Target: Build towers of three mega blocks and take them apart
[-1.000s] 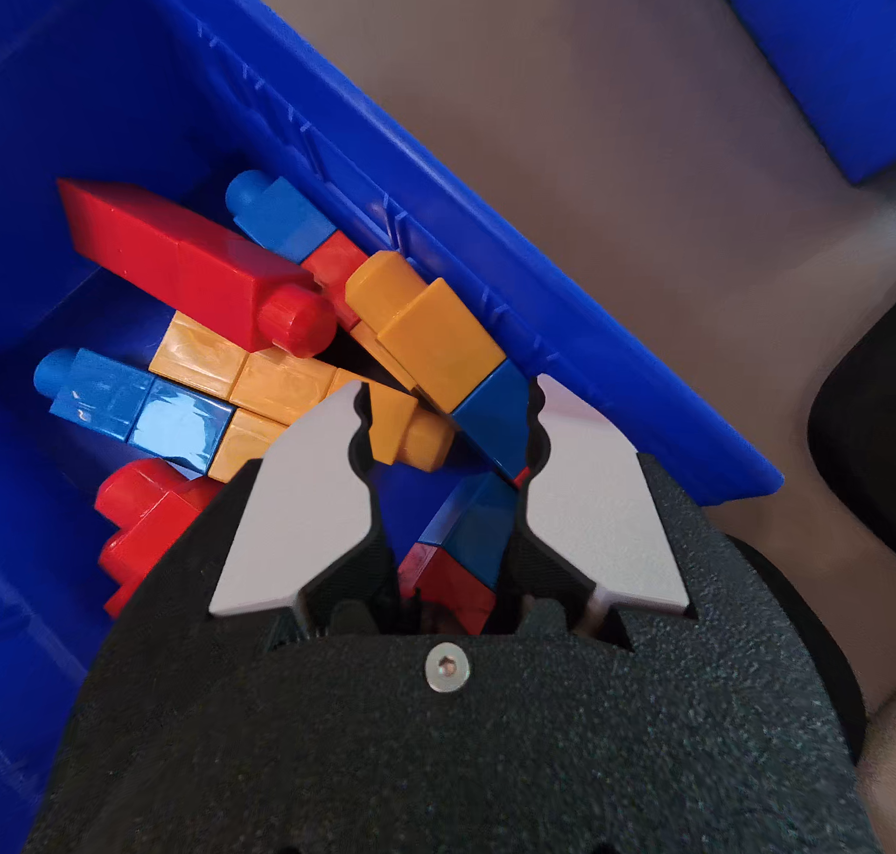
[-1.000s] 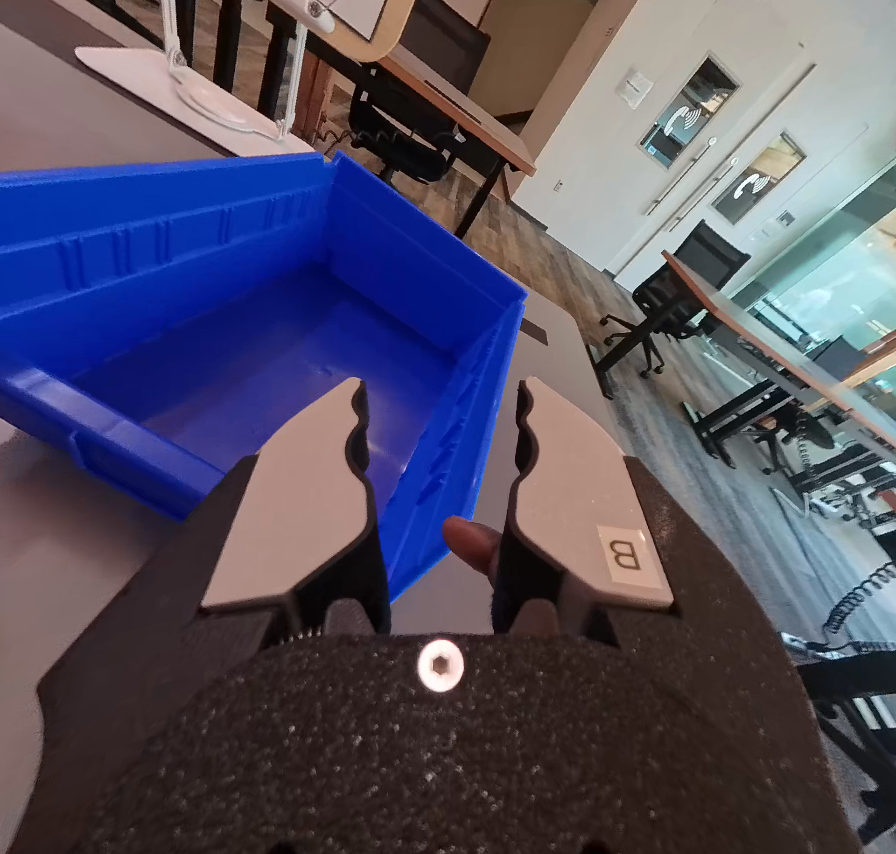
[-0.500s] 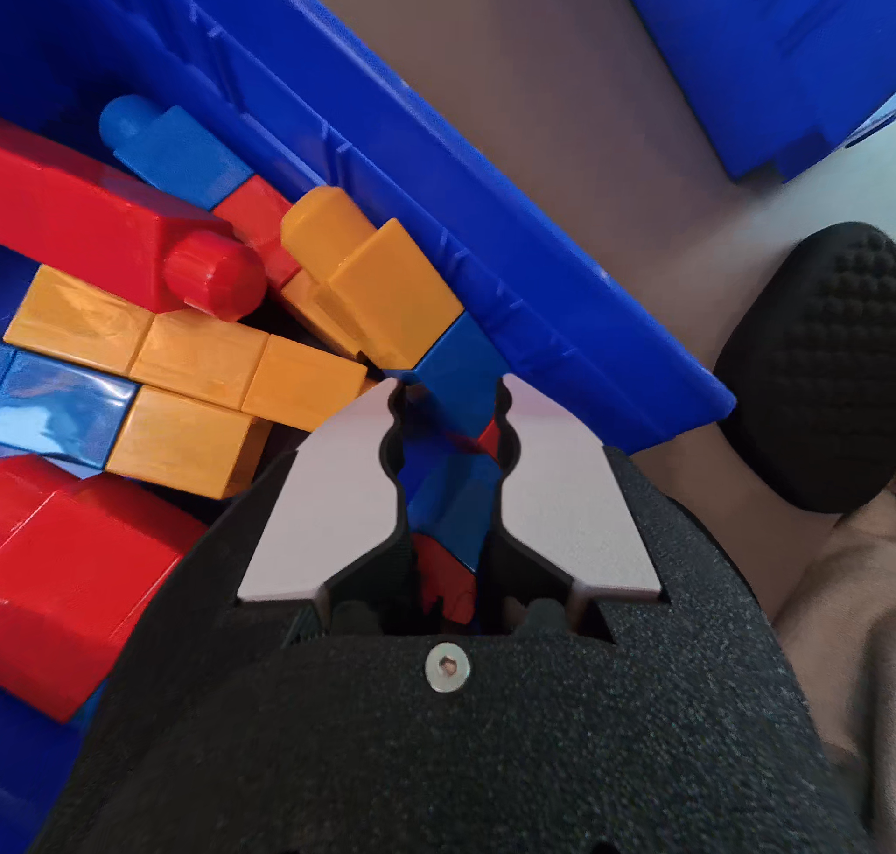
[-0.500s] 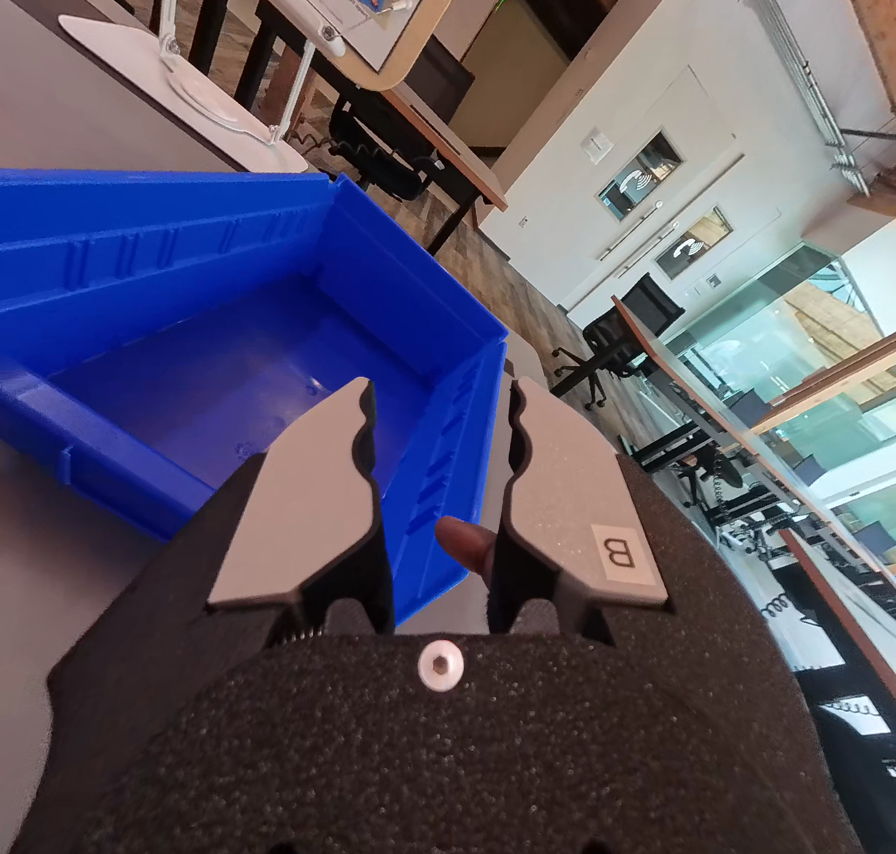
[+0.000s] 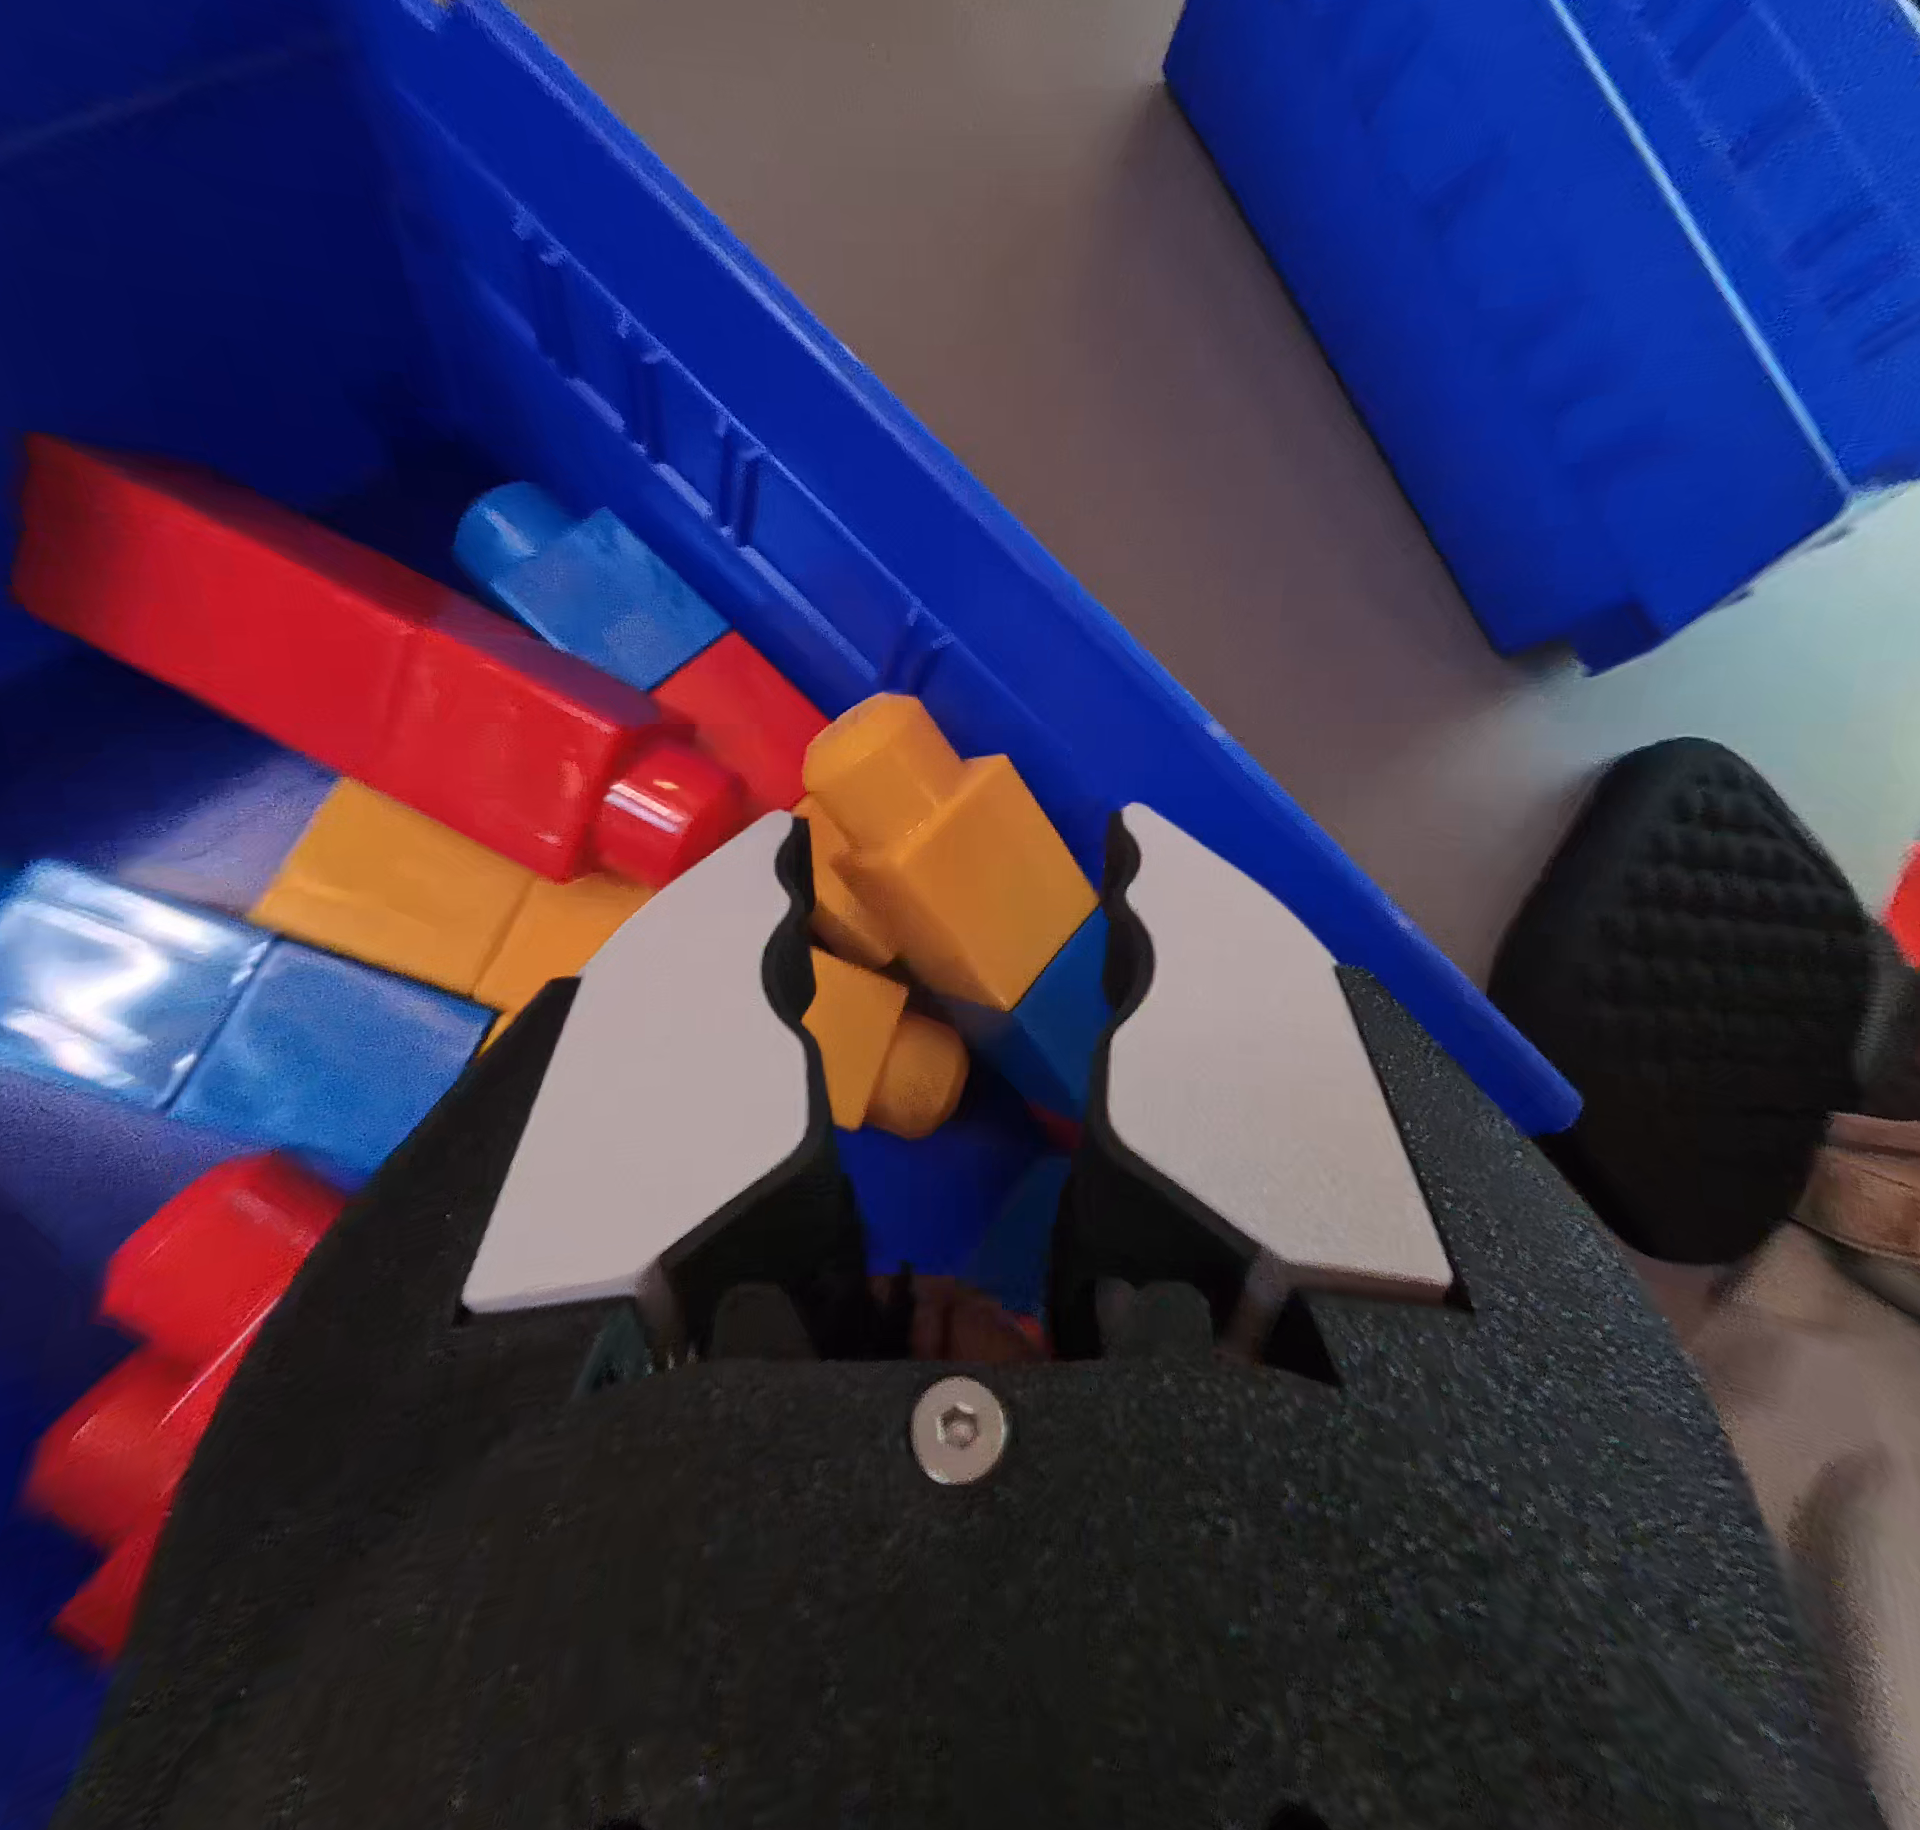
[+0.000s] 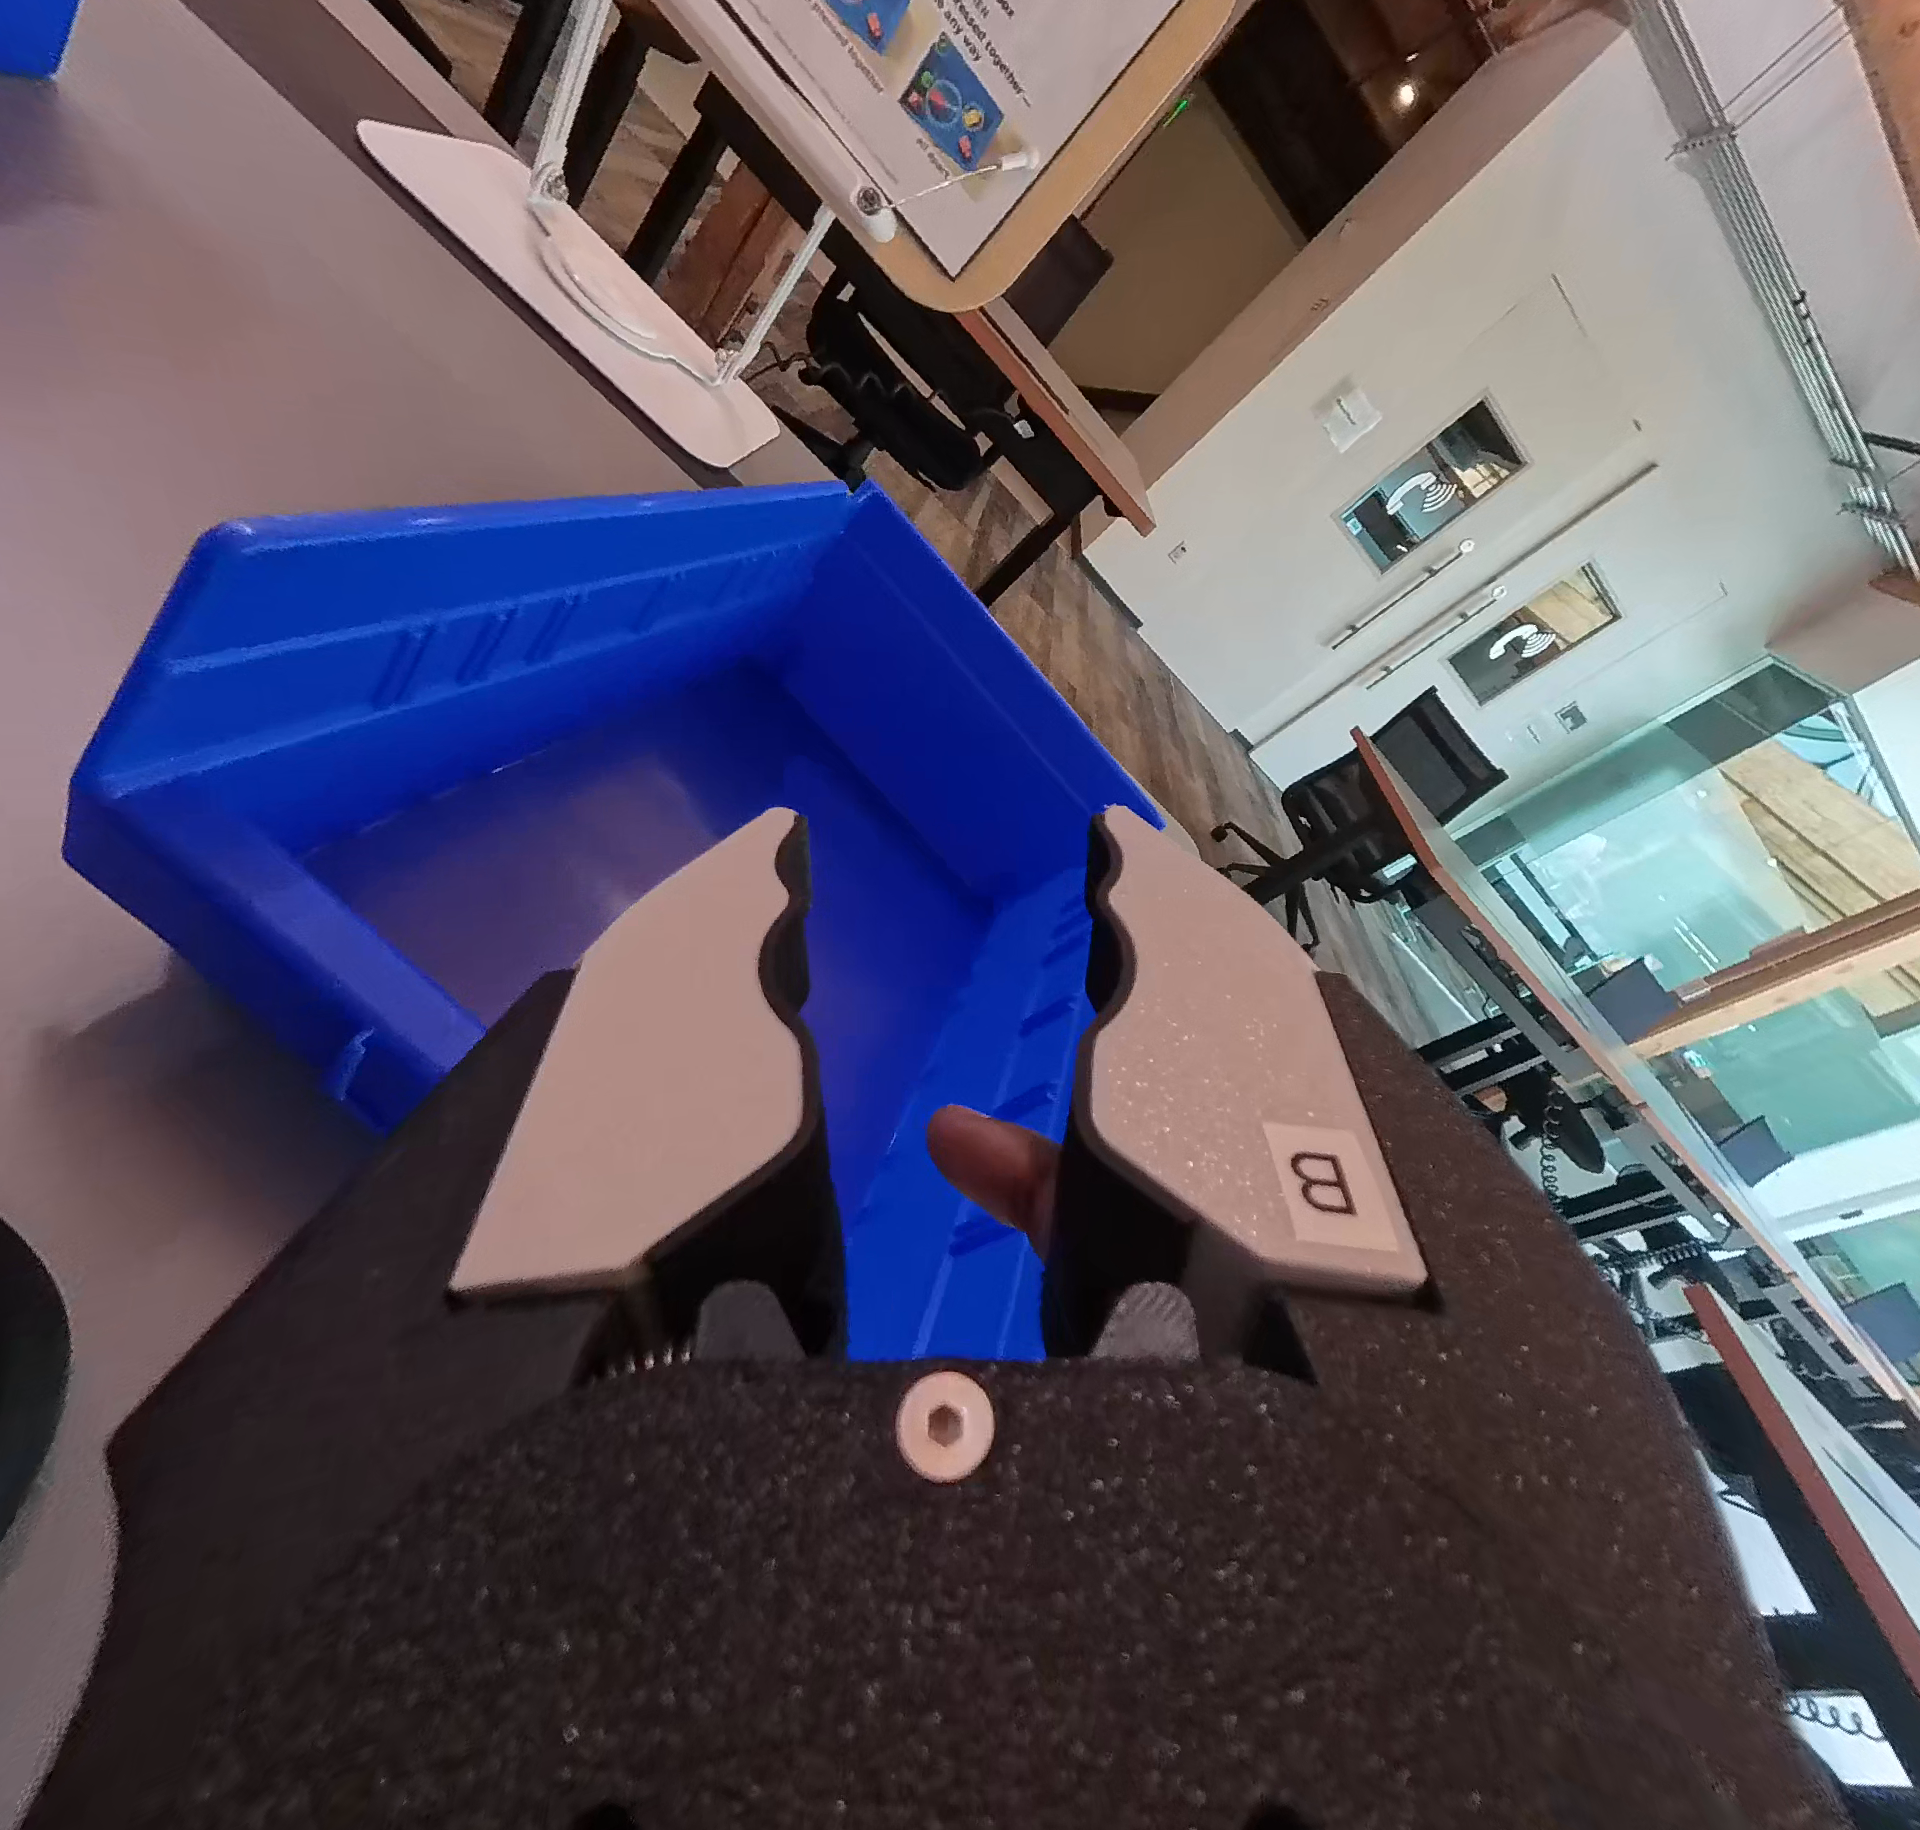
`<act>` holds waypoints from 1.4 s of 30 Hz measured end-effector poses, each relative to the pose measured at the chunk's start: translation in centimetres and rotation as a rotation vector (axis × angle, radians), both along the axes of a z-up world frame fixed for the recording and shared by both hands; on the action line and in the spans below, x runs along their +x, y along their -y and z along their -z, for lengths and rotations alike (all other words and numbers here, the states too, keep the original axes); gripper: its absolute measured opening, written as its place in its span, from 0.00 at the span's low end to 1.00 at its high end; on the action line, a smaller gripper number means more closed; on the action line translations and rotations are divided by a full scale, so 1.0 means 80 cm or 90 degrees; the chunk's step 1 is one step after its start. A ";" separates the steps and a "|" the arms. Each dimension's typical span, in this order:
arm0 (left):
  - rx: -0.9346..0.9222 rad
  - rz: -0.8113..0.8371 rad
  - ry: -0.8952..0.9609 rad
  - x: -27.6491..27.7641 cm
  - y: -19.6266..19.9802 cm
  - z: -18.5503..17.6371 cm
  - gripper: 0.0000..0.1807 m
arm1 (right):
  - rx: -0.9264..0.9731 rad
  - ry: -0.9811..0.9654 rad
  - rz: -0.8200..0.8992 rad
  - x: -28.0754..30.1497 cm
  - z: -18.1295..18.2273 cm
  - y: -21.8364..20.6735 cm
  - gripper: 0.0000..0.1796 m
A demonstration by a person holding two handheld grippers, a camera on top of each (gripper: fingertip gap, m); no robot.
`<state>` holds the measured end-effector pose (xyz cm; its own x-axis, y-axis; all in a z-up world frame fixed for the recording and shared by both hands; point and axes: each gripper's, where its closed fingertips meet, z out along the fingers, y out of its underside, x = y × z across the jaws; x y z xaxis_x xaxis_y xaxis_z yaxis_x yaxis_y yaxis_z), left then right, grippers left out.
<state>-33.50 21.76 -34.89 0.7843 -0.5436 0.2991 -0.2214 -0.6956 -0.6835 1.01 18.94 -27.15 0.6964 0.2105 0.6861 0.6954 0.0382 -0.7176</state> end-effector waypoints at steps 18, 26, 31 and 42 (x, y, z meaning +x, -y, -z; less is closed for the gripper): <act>-0.093 0.137 0.357 0.039 0.011 -0.051 0.15 | 0.018 0.040 -0.011 -0.005 0.002 0.001 0.27; -0.115 0.222 0.277 0.068 0.029 -0.031 0.19 | 0.026 0.051 -0.023 -0.012 -0.002 0.002 0.27; -0.016 0.242 0.219 0.074 0.032 -0.041 0.19 | 0.025 0.053 -0.041 -0.021 -0.004 0.003 0.27; 0.317 0.134 0.538 -0.005 0.075 -0.228 0.19 | -0.217 -0.254 -0.550 -0.236 -0.005 0.085 0.40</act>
